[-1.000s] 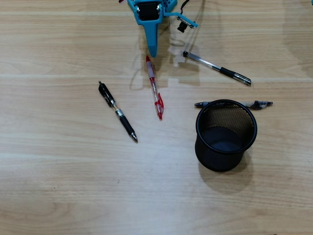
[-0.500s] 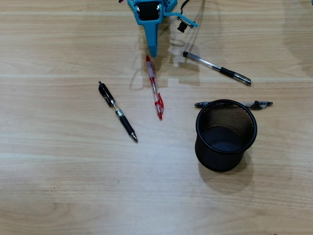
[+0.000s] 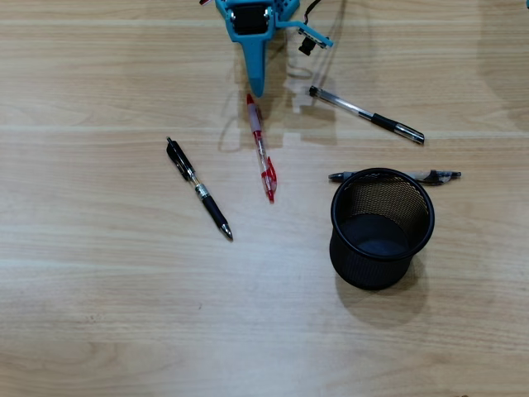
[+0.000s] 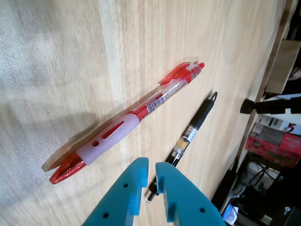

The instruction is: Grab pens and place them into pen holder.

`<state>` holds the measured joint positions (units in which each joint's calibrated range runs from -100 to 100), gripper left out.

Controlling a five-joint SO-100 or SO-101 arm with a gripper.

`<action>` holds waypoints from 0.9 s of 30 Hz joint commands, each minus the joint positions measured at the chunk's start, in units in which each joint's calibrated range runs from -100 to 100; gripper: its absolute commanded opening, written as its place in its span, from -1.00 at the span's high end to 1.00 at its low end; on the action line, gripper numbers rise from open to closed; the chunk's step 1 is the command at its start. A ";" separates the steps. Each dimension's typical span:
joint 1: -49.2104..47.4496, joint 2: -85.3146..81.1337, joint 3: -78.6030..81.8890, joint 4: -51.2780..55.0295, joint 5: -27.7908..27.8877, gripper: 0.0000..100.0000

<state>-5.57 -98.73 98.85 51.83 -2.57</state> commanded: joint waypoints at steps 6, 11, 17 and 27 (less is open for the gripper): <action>0.77 -0.68 0.52 -0.40 0.06 0.93; 0.77 -0.68 0.52 -0.40 0.01 0.93; 0.86 -0.68 0.34 -0.22 -0.25 0.94; 2.51 16.31 -24.10 0.33 -0.25 0.96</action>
<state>-4.91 -92.10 89.00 51.92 -2.57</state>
